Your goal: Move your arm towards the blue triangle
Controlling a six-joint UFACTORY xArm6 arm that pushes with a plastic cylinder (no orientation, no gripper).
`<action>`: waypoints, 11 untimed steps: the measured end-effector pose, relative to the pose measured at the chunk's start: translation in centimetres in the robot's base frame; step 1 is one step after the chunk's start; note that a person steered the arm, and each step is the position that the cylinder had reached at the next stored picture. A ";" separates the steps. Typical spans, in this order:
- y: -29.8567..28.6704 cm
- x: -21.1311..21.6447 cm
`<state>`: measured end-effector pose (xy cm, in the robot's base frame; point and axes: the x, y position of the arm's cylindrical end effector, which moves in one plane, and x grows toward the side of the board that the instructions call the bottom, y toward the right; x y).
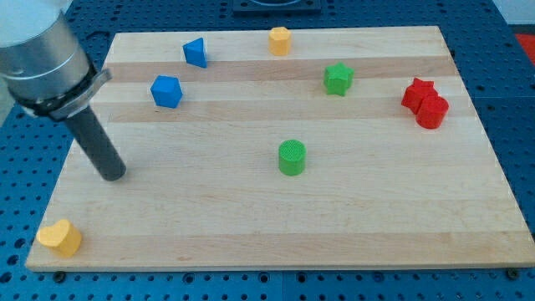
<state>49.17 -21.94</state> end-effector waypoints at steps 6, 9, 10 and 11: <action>8.8 -11.7; 8.8 -12.8; 8.8 -13.8; 8.8 -15.8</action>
